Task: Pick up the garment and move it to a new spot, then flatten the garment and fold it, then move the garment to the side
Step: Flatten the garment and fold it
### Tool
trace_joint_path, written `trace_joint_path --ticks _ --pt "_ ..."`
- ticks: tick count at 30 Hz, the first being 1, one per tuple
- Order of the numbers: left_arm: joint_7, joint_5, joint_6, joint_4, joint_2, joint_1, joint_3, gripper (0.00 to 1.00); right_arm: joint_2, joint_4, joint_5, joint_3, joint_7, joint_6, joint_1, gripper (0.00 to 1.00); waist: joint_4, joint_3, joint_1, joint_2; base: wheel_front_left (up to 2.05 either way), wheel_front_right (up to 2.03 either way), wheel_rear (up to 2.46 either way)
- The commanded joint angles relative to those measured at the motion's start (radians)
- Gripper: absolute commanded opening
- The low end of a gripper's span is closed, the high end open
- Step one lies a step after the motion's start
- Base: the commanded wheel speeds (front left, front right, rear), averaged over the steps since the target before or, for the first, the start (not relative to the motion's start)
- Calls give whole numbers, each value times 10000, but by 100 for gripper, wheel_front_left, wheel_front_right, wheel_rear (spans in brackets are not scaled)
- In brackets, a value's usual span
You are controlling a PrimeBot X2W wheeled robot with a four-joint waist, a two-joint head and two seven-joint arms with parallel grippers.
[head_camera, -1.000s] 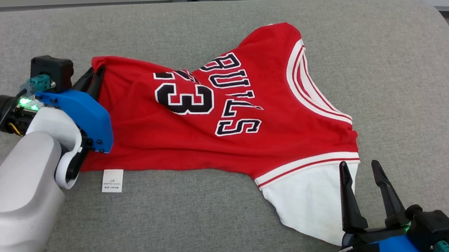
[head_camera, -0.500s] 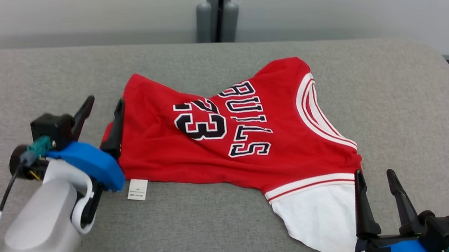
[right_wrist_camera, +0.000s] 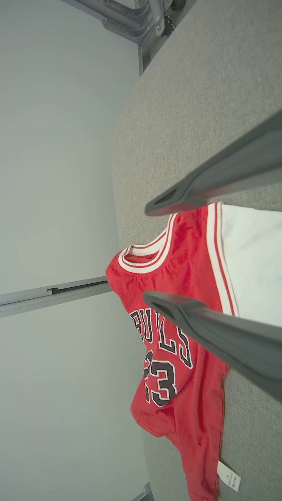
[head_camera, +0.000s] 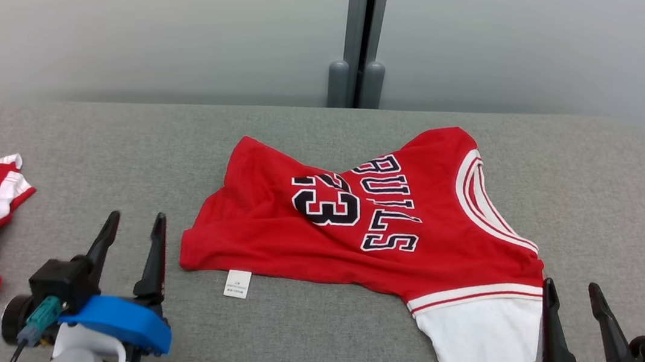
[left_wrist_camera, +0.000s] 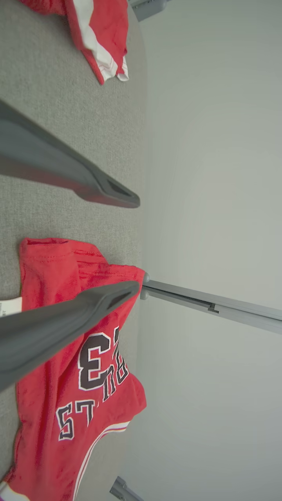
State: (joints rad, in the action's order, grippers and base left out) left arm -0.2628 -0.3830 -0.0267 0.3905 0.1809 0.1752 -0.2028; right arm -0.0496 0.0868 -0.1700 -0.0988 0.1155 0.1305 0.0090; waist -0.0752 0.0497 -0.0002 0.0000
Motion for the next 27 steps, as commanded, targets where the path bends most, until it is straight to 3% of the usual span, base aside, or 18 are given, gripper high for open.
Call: trace_joint_path --ticks 1,11,27 --pt "-25 58 45 -123 -28 -155 100 100 -16 40 -15 -47 9 5 158 100 31 -52 2 0 0 0 0" --pt "-25 313 -47 -658 88 -1292 486 100 -16 327 -59 -258 -70 5 447 100 295 -361 2 0 0 0 0" --pt "0 601 -255 -357 -76 -1164 356 100 -16 302 -160 -72 -117 5 307 100 135 -158 2 0 0 0 0"
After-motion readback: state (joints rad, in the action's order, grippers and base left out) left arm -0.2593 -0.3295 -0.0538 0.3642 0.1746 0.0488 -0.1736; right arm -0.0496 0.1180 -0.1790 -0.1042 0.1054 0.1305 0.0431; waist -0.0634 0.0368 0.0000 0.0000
